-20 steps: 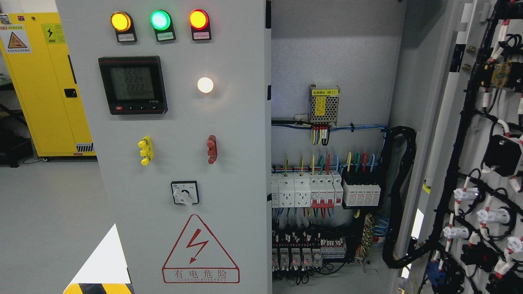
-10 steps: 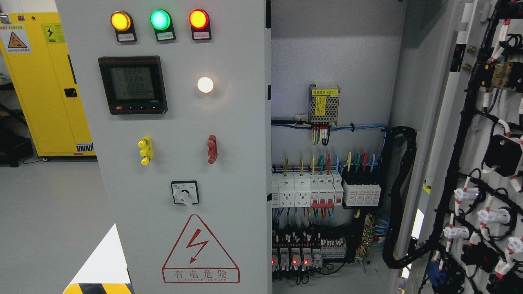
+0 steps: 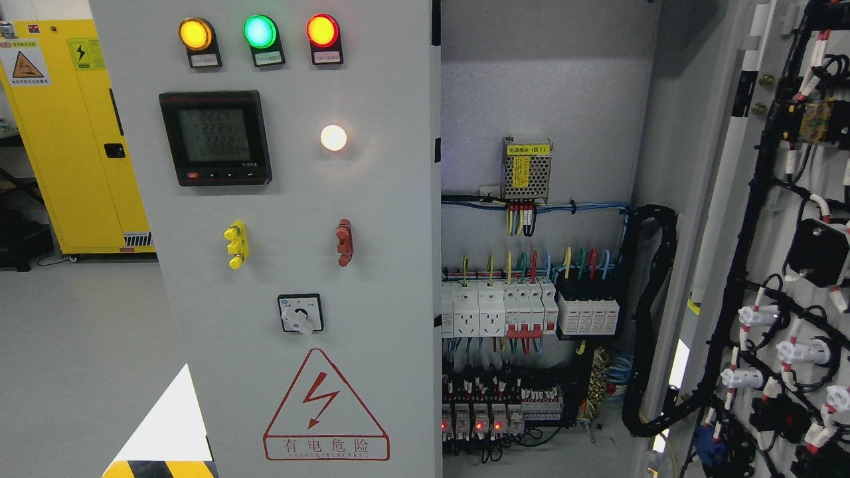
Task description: Open door with both hands
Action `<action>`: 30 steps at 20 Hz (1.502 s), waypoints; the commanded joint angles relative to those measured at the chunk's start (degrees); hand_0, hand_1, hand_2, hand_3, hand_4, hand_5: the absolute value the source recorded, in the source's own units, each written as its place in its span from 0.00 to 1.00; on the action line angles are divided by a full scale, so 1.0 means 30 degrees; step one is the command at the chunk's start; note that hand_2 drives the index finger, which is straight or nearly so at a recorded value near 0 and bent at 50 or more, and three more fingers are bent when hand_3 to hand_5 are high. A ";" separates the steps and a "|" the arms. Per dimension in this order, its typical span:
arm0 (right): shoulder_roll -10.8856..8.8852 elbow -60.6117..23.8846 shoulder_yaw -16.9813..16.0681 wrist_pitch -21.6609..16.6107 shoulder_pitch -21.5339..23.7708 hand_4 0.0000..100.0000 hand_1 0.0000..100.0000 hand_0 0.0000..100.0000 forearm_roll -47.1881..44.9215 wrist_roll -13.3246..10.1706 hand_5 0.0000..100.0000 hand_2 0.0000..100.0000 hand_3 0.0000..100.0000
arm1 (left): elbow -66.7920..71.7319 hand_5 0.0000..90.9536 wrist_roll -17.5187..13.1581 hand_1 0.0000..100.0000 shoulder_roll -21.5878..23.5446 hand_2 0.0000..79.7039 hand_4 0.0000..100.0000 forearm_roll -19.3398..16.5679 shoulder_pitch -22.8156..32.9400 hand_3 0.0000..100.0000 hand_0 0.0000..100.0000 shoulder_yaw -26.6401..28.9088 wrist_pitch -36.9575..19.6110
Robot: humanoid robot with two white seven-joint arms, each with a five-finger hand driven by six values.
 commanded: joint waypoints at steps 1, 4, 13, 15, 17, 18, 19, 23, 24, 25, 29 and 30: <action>0.3879 -0.0923 0.0288 0.1529 -0.3802 0.00 0.06 0.22 0.0191 -0.0714 0.00 0.00 0.00 | -0.0634 0.00 -0.0005 0.15 -0.0319 0.00 0.00 -0.0095 -0.0375 0.00 0.33 -0.0032 0.0069; 0.4704 0.0218 -0.0770 0.2260 -0.5208 0.00 0.06 0.22 0.0221 -0.1592 0.00 0.00 0.00 | -0.0634 0.00 0.0346 0.15 -0.0291 0.00 0.00 -0.0125 -0.0522 0.00 0.33 -0.0062 0.0069; 0.4880 0.3034 -0.4317 0.3843 -0.8346 0.00 0.06 0.22 0.0162 -0.2181 0.00 0.00 0.00 | -0.0605 0.00 0.0318 0.15 -0.0173 0.00 0.00 -0.0154 -0.0522 0.00 0.33 -0.0062 0.0099; 0.4909 0.3472 -0.4288 0.4282 -0.8960 0.00 0.06 0.22 0.0191 -0.2181 0.00 0.00 0.00 | -0.0605 0.00 0.0347 0.15 -0.0173 0.00 0.00 -0.0154 -0.0522 0.00 0.33 -0.0062 0.0070; 0.4881 0.4115 -0.4259 0.4925 -0.9721 0.00 0.06 0.21 0.0221 -0.2181 0.00 0.00 0.00 | -0.0605 0.00 0.0376 0.15 -0.0144 0.00 0.00 -0.0154 -0.0522 0.00 0.33 -0.0033 0.0070; 0.4880 0.4554 -0.4201 0.5277 -1.0189 0.00 0.06 0.21 0.0221 -0.2181 0.00 0.00 0.00 | -0.0605 0.00 0.0377 0.15 -0.0115 0.00 0.00 -0.0154 -0.0522 0.00 0.33 -0.0062 0.0070; 0.4880 0.4964 -0.4200 0.5484 -1.0600 0.00 0.06 0.21 0.0221 -0.2181 0.00 0.00 0.00 | -0.0605 0.00 0.0377 0.15 -0.0143 0.00 0.00 -0.0154 -0.0522 0.00 0.33 -0.0062 0.0070; 0.4851 0.5963 -0.4142 0.6479 -1.2066 0.00 0.06 0.21 0.0221 -0.2181 0.00 0.00 0.00 | -0.0576 0.00 0.0377 0.15 -0.0144 0.00 0.00 -0.0154 -0.0522 0.00 0.33 -0.0033 0.0070; 0.4851 0.6110 -0.4054 0.6685 -1.2417 0.00 0.06 0.21 0.0221 -0.2152 0.00 0.00 0.00 | -0.0576 0.00 0.0377 0.15 -0.0173 0.00 0.00 -0.0154 -0.0522 0.00 0.33 -0.0033 0.0070; 0.4851 0.6256 -0.4054 0.6832 -1.2769 0.00 0.06 0.21 0.0221 -0.2151 0.00 0.00 0.00 | -0.0605 0.00 0.0377 0.15 -0.0202 0.00 0.00 -0.0154 -0.0522 0.00 0.33 -0.0033 0.0070; 0.4792 0.7925 -0.4259 0.7097 -1.4088 0.00 0.06 0.21 0.0221 -0.2151 0.00 0.00 0.00 | -0.0605 0.00 0.0406 0.15 -0.0320 0.00 0.00 -0.0154 -0.0522 0.00 0.34 -0.0062 0.0040; 0.4792 0.7986 -0.4230 0.7155 -1.4264 0.00 0.06 0.21 0.0221 -0.2151 0.00 0.00 0.00 | -0.0605 0.00 0.0377 0.15 -0.0320 0.00 0.00 -0.0154 -0.0522 0.00 0.34 -0.0062 0.0040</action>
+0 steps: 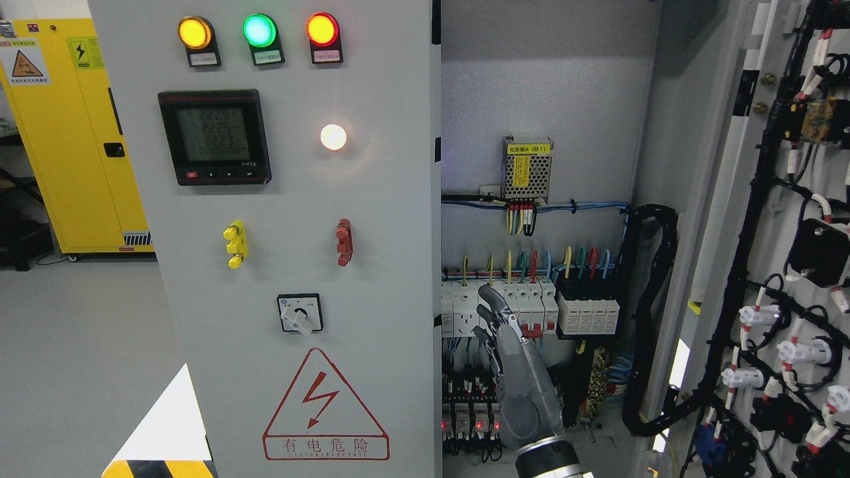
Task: Open door with both hands
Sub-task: 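Raise the right hand to the inner edge of the indicator-light door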
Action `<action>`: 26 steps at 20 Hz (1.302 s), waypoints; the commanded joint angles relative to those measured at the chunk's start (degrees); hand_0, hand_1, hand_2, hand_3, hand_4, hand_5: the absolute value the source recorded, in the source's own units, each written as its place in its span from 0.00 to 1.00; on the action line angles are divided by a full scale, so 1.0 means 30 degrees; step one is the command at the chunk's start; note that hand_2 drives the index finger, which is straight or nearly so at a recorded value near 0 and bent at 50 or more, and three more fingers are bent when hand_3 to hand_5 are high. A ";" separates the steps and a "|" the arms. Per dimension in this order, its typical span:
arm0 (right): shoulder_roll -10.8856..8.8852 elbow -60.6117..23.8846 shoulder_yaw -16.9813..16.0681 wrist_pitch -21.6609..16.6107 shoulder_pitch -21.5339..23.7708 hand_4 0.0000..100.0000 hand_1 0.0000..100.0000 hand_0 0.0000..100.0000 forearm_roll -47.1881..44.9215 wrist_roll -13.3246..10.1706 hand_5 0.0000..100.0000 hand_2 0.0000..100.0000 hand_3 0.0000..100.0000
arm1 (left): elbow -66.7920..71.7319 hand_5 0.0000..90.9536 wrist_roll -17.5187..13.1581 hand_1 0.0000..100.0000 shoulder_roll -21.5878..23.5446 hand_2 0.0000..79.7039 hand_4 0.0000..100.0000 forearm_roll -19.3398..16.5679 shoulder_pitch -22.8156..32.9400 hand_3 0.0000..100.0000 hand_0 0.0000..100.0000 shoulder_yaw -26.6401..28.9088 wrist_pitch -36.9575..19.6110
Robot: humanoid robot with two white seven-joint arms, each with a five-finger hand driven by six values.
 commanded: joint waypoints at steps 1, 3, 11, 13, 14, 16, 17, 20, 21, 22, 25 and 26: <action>0.0274 0.2863 -0.0465 0.0286 -0.1889 0.00 0.06 0.21 0.0003 0.0113 0.00 0.00 0.00 | -0.0613 0.00 -0.0010 0.15 -0.0148 0.00 0.00 -0.0002 -0.0002 0.00 0.34 -0.0059 -0.0061; 0.0274 0.3213 -0.0464 0.0666 -0.2445 0.00 0.06 0.21 0.0003 0.0113 0.00 0.00 0.00 | -0.0613 0.00 0.0019 0.15 -0.0148 0.00 0.00 -0.0002 -0.0002 0.00 0.34 -0.0088 -0.0090; -0.0048 0.3859 -0.0464 0.1428 -0.3530 0.00 0.06 0.21 -0.0377 0.0347 0.00 0.00 0.00 | -0.0643 0.00 0.0019 0.15 -0.0617 0.00 0.00 -0.0002 -0.0002 0.00 0.34 -0.0089 -0.0120; -0.0252 0.4180 -0.0493 0.1576 -0.3881 0.00 0.06 0.22 -0.0698 0.0872 0.00 0.00 0.00 | -0.0613 0.00 0.0019 0.15 -0.0617 0.00 0.00 -0.0002 -0.0002 0.00 0.34 -0.0088 -0.0120; -0.0369 0.4182 -0.0435 0.1663 -0.3941 0.00 0.06 0.22 -0.0903 0.1223 0.00 0.00 0.00 | -0.0613 0.00 0.0019 0.15 -0.0646 0.00 0.00 -0.0002 -0.0002 0.00 0.34 -0.0088 -0.0149; -0.0400 0.4153 -0.0435 0.1810 -0.4087 0.00 0.06 0.21 -0.1167 0.1577 0.00 0.00 0.00 | -0.0643 0.00 0.0048 0.15 -0.0676 0.00 0.00 -0.0002 -0.0002 0.00 0.34 -0.0088 -0.0149; -0.0400 0.4210 -0.0464 0.1869 -0.4262 0.00 0.06 0.21 -0.1198 0.1578 0.00 0.00 0.00 | -0.0643 0.00 0.0135 0.15 -0.0676 0.00 0.00 -0.0002 -0.0002 0.00 0.34 -0.0088 -0.0149; -0.0516 0.4503 -0.0435 0.2510 -0.4760 0.00 0.06 0.21 -0.2364 0.1608 0.00 0.00 0.00 | -0.0584 0.00 0.0136 0.15 -0.0647 0.00 0.00 -0.0002 -0.0002 0.00 0.34 -0.0088 -0.0149; -0.0546 0.4562 -0.0435 0.2833 -0.4907 0.00 0.06 0.21 -0.3008 0.1608 0.00 0.00 0.00 | -0.0584 0.00 0.0136 0.15 -0.0646 0.00 0.00 -0.0002 -0.0002 0.00 0.34 -0.0088 -0.0149; -0.0546 0.4563 -0.0406 0.2981 -0.5112 0.00 0.06 0.21 -0.3507 0.1637 0.00 0.00 0.00 | -0.0613 0.00 0.0136 0.15 -0.0675 0.00 0.00 -0.0002 -0.0002 0.00 0.34 -0.0088 -0.0149; -0.0721 0.4534 -0.0376 0.3216 -0.5202 0.00 0.06 0.21 -0.3776 0.3094 0.00 0.00 0.00 | -0.0643 0.00 0.0136 0.15 -0.0676 0.00 0.00 -0.0002 -0.0002 0.01 0.34 -0.0147 -0.0149; -0.0751 0.4533 -0.0463 0.3391 -0.5202 0.00 0.06 0.21 -0.3776 0.3740 0.00 0.00 0.00 | -0.0643 0.00 0.0136 0.15 -0.0647 0.00 0.00 -0.0002 -0.0002 0.01 0.34 -0.0147 -0.0149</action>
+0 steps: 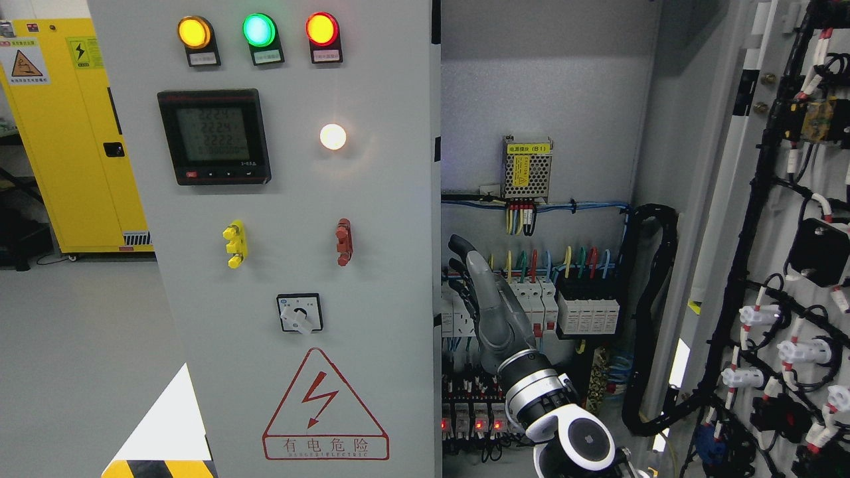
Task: Open door with both hands
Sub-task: 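Raise the right hand to the inner edge of the indicator-light door, then push the indicator-light door outward with the right hand, swinging it open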
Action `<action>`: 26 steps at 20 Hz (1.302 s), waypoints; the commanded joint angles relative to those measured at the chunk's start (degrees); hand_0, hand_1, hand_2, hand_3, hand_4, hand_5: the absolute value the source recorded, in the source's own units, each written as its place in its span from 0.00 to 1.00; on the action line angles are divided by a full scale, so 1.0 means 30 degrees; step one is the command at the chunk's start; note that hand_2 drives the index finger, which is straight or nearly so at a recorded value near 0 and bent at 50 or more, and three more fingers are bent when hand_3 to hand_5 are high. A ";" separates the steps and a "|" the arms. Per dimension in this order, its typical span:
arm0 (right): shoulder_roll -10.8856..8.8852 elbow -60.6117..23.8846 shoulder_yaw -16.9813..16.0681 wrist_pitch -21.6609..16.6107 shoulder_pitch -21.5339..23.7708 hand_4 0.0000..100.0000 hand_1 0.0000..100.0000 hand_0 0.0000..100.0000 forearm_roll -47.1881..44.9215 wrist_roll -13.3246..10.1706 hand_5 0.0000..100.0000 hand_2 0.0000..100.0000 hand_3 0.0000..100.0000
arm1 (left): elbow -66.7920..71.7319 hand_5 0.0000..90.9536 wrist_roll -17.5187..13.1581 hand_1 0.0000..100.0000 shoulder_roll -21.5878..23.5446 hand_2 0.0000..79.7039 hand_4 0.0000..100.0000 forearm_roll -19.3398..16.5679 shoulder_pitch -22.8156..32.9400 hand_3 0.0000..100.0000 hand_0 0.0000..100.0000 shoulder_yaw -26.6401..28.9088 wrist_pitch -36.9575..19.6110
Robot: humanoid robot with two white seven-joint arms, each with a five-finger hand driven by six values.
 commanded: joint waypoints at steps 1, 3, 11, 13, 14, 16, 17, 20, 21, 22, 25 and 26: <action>-0.0388 0.0673 -0.0126 0.0403 -0.0558 0.00 0.06 0.21 -0.1001 0.1471 0.00 0.00 0.00 | -0.0615 0.00 0.0016 0.15 0.0298 0.00 0.00 0.0000 0.0002 0.01 0.34 -0.0117 -0.0012; -0.0388 0.0760 -0.0185 0.0404 -0.0675 0.00 0.06 0.21 -0.1059 0.1620 0.00 0.00 0.00 | -0.0615 0.00 0.0016 0.15 0.0298 0.00 0.00 0.0000 0.0002 0.01 0.34 -0.0117 -0.0012; -0.0417 0.1786 -0.0273 0.0404 -0.1320 0.00 0.06 0.22 -0.1323 0.2642 0.00 0.00 0.00 | -0.0586 0.00 0.0016 0.14 0.0385 0.00 0.00 0.0000 0.0031 0.02 0.34 -0.0117 -0.0041; -0.0417 0.2136 -0.0564 0.0404 -0.1437 0.00 0.06 0.22 -0.1323 0.2968 0.00 0.00 0.00 | -0.0557 0.00 0.0016 0.14 0.0385 0.00 0.00 0.0029 0.0060 0.02 0.35 -0.0088 -0.0041; -0.0388 0.2225 -0.0798 0.0404 -0.1466 0.00 0.06 0.22 -0.1352 0.2997 0.00 0.00 0.00 | -0.0557 0.00 0.0016 0.14 0.0385 0.00 0.00 0.0001 0.0060 0.02 0.35 -0.0088 -0.0041; -0.0417 0.2401 -0.0918 0.0404 -0.1467 0.00 0.06 0.22 -0.2166 0.3027 0.00 0.00 0.00 | -0.0557 0.00 0.0016 0.14 0.0385 0.00 0.00 0.0029 0.0060 0.02 0.35 -0.0088 -0.0041; -0.0504 0.2430 -0.0889 0.0433 -0.1554 0.00 0.06 0.22 -0.2869 0.3027 0.00 0.00 0.00 | -0.0586 0.00 0.0016 0.14 0.0385 0.00 0.00 0.0030 0.0060 0.02 0.35 -0.0088 -0.0041; -0.0856 0.2401 -0.0830 0.0433 -0.1642 0.00 0.06 0.21 -0.3491 0.3027 0.00 0.00 0.00 | -0.0586 0.00 0.0016 0.14 0.0356 0.00 0.00 0.0001 0.0060 0.03 0.35 -0.0088 -0.0070; -0.0856 0.2430 -0.0859 0.0433 -0.1671 0.00 0.06 0.21 -0.3491 0.3056 0.00 0.00 0.00 | -0.0557 0.00 0.0016 0.14 0.0356 0.00 0.00 0.0029 0.0060 0.03 0.35 -0.0088 -0.0070; -0.0856 0.2460 -0.0830 0.0462 -0.1788 0.00 0.06 0.21 -0.3520 0.3172 0.00 0.00 0.00 | -0.0557 0.00 0.0016 0.14 0.0385 0.00 0.00 0.0030 0.0060 0.03 0.35 -0.0088 -0.0070; -0.0856 0.2460 -0.0829 0.0695 -0.1818 0.00 0.06 0.21 -0.3462 0.4781 0.00 0.00 0.00 | -0.0557 0.00 0.0016 0.14 0.0415 0.00 0.00 0.0030 0.0089 0.04 0.35 -0.0088 -0.0100; -0.0856 0.2489 -0.0888 0.0842 -0.1905 0.00 0.06 0.21 -0.3462 0.4814 0.00 0.00 0.00 | -0.0557 0.00 0.0016 0.14 0.0444 0.00 0.00 0.0030 0.0090 0.04 0.35 -0.0088 -0.0100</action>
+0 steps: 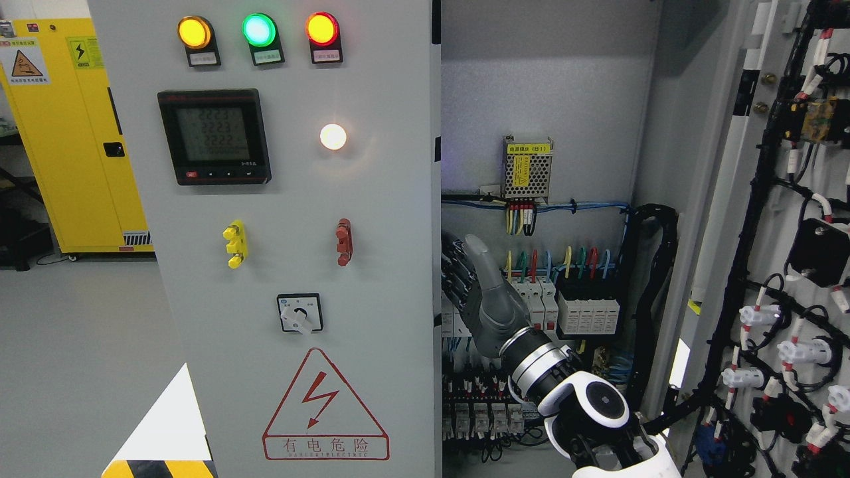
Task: Open door with both hands
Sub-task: 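Push the indicator-light door outward with the right hand, swinging it open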
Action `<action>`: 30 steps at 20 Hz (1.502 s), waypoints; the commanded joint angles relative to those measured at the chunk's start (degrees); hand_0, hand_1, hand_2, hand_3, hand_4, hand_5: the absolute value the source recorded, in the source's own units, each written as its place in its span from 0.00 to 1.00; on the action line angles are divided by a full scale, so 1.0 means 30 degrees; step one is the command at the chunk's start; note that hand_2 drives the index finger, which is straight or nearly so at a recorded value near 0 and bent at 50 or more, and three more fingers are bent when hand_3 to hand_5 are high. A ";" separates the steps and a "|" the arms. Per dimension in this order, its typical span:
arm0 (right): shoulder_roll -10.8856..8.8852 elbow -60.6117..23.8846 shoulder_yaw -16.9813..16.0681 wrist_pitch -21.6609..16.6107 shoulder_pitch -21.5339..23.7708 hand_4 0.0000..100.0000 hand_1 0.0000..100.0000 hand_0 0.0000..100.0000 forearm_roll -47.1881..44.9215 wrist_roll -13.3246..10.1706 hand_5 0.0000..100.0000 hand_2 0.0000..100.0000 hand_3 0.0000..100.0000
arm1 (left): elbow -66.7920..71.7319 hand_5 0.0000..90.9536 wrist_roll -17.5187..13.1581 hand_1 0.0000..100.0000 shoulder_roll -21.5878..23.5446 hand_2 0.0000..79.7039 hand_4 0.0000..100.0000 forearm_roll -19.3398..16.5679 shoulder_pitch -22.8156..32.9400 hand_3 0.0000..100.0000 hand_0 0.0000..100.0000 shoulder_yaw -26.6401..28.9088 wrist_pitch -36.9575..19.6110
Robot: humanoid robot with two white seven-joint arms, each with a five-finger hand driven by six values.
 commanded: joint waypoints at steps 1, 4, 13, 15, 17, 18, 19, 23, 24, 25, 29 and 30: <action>-0.0037 0.0488 -0.0253 0.0300 -0.0267 0.00 0.06 0.21 -0.0405 0.0742 0.00 0.00 0.00 | -0.0582 0.00 0.0012 0.14 0.0623 0.00 0.00 0.0007 0.0055 0.04 0.35 -0.0087 -0.0022; -0.0037 0.0546 -0.0224 0.0301 -0.0326 0.00 0.06 0.21 -0.0434 0.0860 0.00 0.00 0.00 | -0.0582 0.00 0.0012 0.14 0.0623 0.00 0.00 0.0037 0.0026 0.04 0.35 -0.0087 -0.0051; -0.0037 0.1015 -0.0312 0.0330 -0.0590 0.00 0.06 0.21 -0.0464 0.2178 0.00 0.00 0.00 | -0.0611 0.00 0.0012 0.14 0.0623 0.00 0.00 0.0037 0.0026 0.05 0.35 -0.0087 -0.0051; -0.0037 0.1044 -0.0312 0.0330 -0.0590 0.00 0.06 0.21 -0.0464 0.2470 0.00 0.00 0.00 | -0.0611 0.00 0.0012 0.14 0.0623 0.00 0.00 0.0008 0.0026 0.05 0.35 -0.0087 -0.0051; -0.0037 0.1306 -0.0341 0.0330 -0.0648 0.00 0.06 0.21 -0.0464 0.2910 0.00 0.00 0.00 | -0.0611 0.00 0.0012 0.15 0.0623 0.00 0.00 0.0037 0.0026 0.06 0.35 -0.0087 -0.0051; -0.0037 0.1366 -0.0312 0.0330 -0.0735 0.00 0.06 0.22 -0.0493 0.2969 0.00 0.00 0.00 | -0.0611 0.00 0.0012 0.15 0.0594 0.00 0.00 0.0008 0.0026 0.06 0.35 -0.0087 -0.0051; -0.0037 0.1395 -0.0341 0.0330 -0.0765 0.00 0.06 0.21 -0.0493 0.3028 0.00 0.00 0.00 | -0.0611 0.00 0.0012 0.15 0.0594 0.00 0.00 0.0007 0.0026 0.06 0.35 -0.0087 -0.0051; -0.0066 0.1863 -0.0282 0.0359 -0.1291 0.00 0.06 0.22 -0.1897 0.3731 0.00 0.00 0.00 | -0.0611 0.00 0.0012 0.14 0.0594 0.00 0.00 0.0008 0.0026 0.06 0.35 -0.0087 -0.0051; -0.0066 0.1980 -0.0282 0.0359 -0.1409 0.00 0.06 0.22 -0.1928 0.3789 0.00 0.00 0.00 | -0.0611 0.00 0.0012 0.14 0.0594 0.00 0.00 0.0036 0.0026 0.06 0.35 -0.0087 -0.0051; -0.0066 0.1953 -0.0311 0.0359 -0.1439 0.00 0.06 0.22 -0.1958 0.3790 0.00 0.00 0.00 | -0.0611 0.00 0.0012 0.14 0.0594 0.00 0.00 0.0037 0.0026 0.06 0.35 -0.0087 -0.0051; -0.0066 0.1952 -0.0253 0.0359 -0.1410 0.00 0.06 0.22 -0.1929 0.4110 0.00 0.00 0.00 | -0.0611 0.00 0.0012 0.14 0.0565 0.00 0.00 0.0037 0.0026 0.06 0.35 -0.0087 -0.0051; -0.0066 0.1952 -0.0253 0.0359 -0.1381 0.00 0.06 0.22 -0.1929 0.4460 0.00 0.00 0.00 | -0.0611 0.00 0.0012 0.14 0.0564 0.00 0.00 0.0008 0.0055 0.06 0.35 -0.0087 -0.0051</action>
